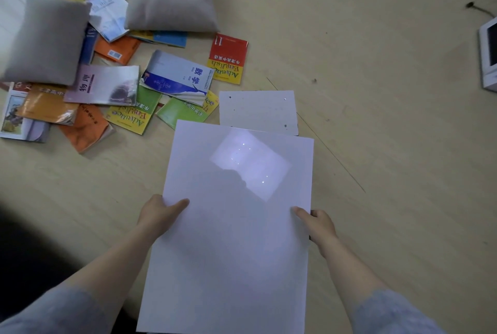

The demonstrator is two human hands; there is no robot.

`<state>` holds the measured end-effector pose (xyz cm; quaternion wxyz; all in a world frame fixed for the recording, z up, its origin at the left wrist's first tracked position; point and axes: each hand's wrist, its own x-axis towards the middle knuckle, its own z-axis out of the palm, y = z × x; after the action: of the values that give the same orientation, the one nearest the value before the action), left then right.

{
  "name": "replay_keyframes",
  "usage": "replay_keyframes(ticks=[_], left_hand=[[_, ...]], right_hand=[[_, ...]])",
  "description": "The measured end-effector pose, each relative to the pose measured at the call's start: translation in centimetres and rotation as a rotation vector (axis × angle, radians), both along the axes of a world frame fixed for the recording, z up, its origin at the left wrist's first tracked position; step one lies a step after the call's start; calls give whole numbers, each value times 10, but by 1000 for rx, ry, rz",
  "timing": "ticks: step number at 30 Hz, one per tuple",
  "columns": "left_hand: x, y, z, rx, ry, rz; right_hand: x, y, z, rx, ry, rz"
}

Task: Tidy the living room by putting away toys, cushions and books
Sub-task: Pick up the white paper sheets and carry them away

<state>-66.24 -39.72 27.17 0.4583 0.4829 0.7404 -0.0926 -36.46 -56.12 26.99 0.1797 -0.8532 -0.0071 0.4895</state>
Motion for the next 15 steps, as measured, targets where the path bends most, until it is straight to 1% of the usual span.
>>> replay_keyframes(ticks=[3,8,15], left_hand=[[-2,1,-3,-7,-1,-3],[1,0,0,-30,-3,17],[-10,-20,26,-44,29,32]], right_hand=[[3,-2,-6,-19,33,-4],[2,1,-10,-66,10,17],[0,-7,12,-99,-24,62]])
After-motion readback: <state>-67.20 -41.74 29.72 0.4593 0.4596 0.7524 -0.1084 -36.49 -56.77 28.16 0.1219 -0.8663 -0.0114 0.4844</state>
